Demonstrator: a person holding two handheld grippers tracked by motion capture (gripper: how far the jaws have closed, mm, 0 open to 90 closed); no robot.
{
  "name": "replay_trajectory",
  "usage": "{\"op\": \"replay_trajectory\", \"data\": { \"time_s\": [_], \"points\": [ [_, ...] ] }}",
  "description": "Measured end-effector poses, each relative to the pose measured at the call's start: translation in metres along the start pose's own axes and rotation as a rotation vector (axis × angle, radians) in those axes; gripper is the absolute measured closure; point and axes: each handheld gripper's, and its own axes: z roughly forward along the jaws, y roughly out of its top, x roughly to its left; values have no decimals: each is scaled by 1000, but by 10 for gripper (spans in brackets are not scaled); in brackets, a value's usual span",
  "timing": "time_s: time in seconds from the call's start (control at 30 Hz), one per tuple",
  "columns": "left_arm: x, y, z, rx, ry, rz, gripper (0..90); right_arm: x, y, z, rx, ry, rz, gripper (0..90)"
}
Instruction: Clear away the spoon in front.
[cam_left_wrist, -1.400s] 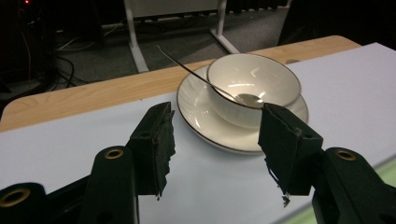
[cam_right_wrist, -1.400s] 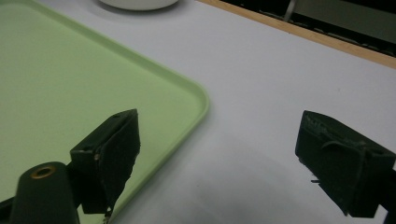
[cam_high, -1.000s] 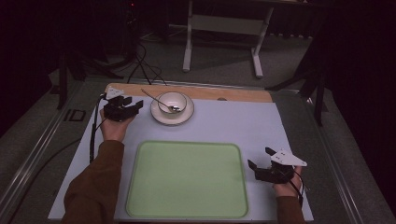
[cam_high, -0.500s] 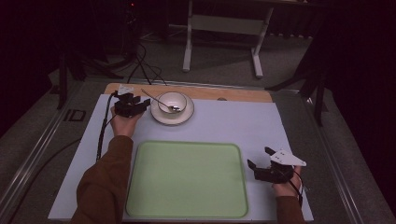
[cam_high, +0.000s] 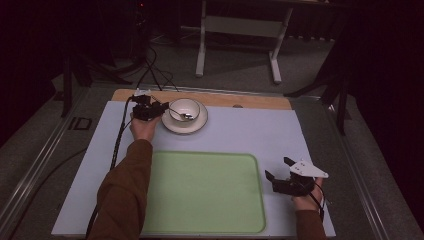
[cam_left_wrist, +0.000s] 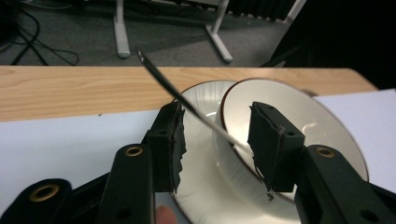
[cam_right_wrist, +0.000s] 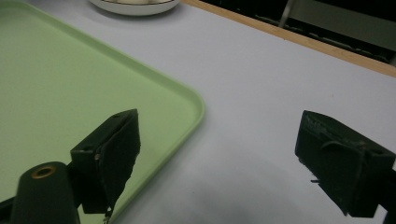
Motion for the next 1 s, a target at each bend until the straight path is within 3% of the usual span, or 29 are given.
{"op": "replay_trajectory", "data": {
  "time_s": [0.23,0.43,0.47,0.77,0.8,1.0],
  "points": [
    [5,-1,5,-5,-28,-61,666,2,1,2,3,7,-17,138],
    [4,1,6,-13,-15,-55,749,3,2,3,8,10,-24,138],
    [4,1,5,-23,-33,-76,772,3,2,3,8,9,-25,138],
    [-11,8,-11,-96,-72,-46,887,2,2,2,7,7,-25,138],
    [-16,10,-14,-103,-62,-15,888,2,2,2,7,7,-26,138],
    [-20,14,-22,-123,-66,0,890,2,2,2,5,4,-25,138]
  ]
}}
